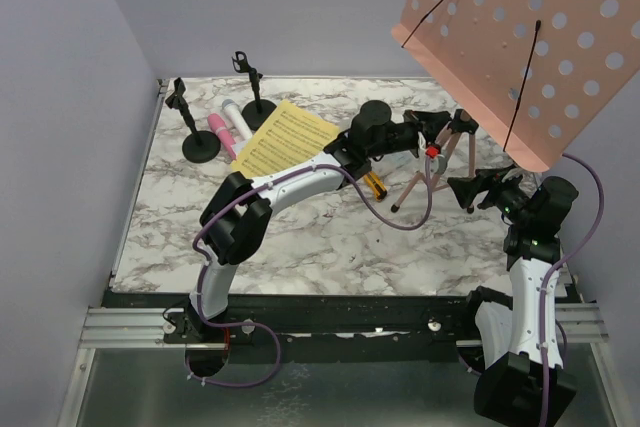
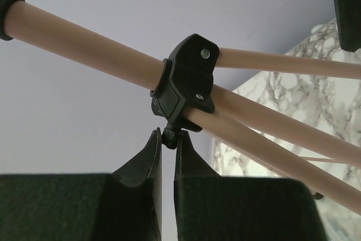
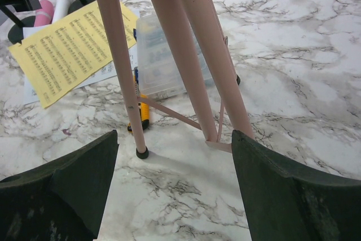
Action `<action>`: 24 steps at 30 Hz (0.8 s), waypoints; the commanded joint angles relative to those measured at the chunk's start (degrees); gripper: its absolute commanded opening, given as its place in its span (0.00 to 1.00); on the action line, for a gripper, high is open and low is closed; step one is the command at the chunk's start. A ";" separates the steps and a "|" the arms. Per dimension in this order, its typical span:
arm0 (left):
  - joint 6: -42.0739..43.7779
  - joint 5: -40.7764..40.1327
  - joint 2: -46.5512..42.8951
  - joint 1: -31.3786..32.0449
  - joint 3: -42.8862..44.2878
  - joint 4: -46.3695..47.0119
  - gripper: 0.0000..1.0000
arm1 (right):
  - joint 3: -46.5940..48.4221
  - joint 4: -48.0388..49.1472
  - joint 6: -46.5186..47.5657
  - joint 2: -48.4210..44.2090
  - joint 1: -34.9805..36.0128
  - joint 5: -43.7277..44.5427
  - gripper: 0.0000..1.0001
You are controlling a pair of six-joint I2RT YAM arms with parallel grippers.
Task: Pack up the instrument practice props
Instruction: Unscrew the knob on the music stand.
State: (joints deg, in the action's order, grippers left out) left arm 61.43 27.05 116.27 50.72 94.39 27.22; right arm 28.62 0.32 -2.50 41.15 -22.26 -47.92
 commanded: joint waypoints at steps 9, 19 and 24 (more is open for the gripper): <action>-26.33 8.27 -2.64 -3.01 12.19 -19.91 0.00 | -0.38 0.57 0.12 -0.24 -0.46 -1.45 0.85; -42.46 13.92 -1.75 -4.61 15.78 -20.52 0.24 | -0.35 0.57 0.07 -0.18 -0.44 -1.39 0.85; -46.43 13.85 -1.87 -4.67 16.08 -20.11 0.42 | -0.34 0.51 0.22 -0.19 -0.44 -1.32 0.85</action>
State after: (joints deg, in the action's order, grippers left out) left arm 22.28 37.60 116.25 45.65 108.42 6.39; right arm 28.62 0.32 -2.50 41.15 -22.26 -47.94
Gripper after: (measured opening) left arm 0.350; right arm 0.850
